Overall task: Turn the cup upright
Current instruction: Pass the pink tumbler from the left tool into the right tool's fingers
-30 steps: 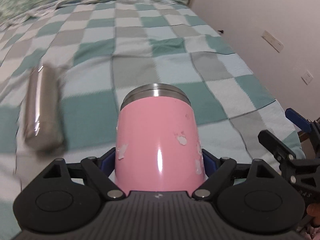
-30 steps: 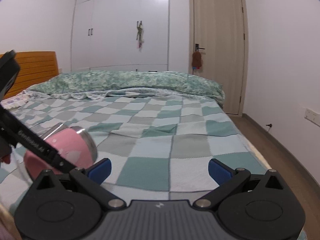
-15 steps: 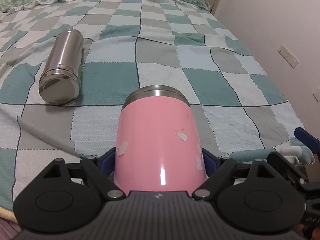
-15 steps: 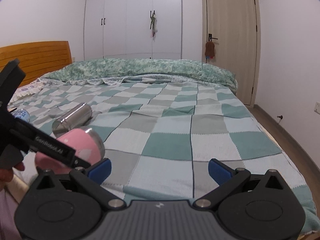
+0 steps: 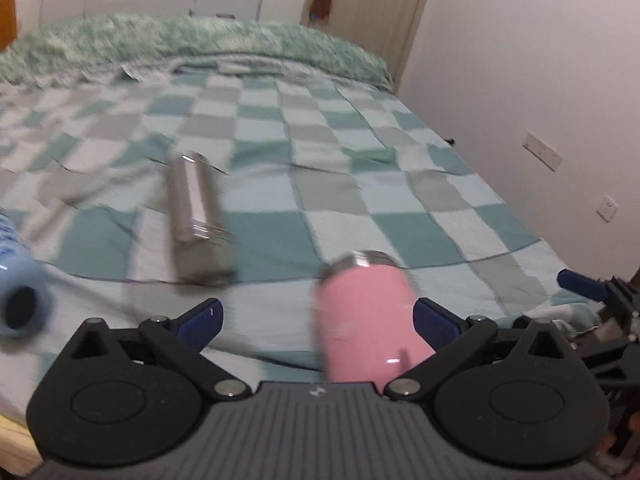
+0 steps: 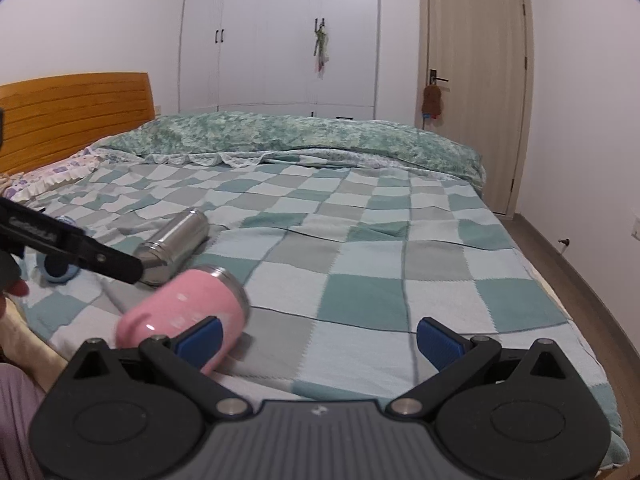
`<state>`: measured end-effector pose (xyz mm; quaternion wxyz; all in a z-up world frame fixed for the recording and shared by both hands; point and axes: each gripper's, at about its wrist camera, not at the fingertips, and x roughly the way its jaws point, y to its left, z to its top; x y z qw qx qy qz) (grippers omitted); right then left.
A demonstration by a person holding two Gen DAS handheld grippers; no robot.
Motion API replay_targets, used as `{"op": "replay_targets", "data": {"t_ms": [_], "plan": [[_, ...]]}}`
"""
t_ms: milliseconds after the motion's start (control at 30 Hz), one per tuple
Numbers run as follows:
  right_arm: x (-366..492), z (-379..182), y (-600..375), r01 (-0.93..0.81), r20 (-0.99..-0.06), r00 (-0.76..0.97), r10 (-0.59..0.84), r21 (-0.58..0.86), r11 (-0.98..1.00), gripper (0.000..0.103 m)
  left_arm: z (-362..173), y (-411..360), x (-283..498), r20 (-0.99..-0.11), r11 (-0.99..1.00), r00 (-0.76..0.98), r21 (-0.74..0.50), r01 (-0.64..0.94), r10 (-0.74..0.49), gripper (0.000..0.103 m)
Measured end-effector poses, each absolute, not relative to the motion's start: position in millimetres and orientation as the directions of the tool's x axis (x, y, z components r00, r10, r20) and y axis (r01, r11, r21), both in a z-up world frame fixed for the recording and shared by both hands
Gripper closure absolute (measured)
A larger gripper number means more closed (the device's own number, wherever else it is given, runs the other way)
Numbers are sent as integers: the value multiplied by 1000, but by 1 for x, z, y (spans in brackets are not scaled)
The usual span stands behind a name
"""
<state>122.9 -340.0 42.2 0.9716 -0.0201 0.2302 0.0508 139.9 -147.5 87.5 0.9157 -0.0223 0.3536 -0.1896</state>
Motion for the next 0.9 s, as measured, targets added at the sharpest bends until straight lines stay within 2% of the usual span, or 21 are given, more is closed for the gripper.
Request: {"op": "replay_targets", "data": {"t_ms": [233,433,567,900], "plan": [[157,48,-288,-90,-565,823,68,-11,996,0,87,-95,132,-600,952,757,-26,304,-258,0],[189,44,-253,-63,-650,757,65,27,998,0,76,-67,128,-565,952,796,57,300,-217,0],[210,41,-246,-29,-707,704,60,56,998,0,67,-54,132,-564,952,796,54,301,-219,0],[266,13,-254,79,-851,497,169,239,968,2,47,-40,144,-578,952,777,0,307,-250,0]]}}
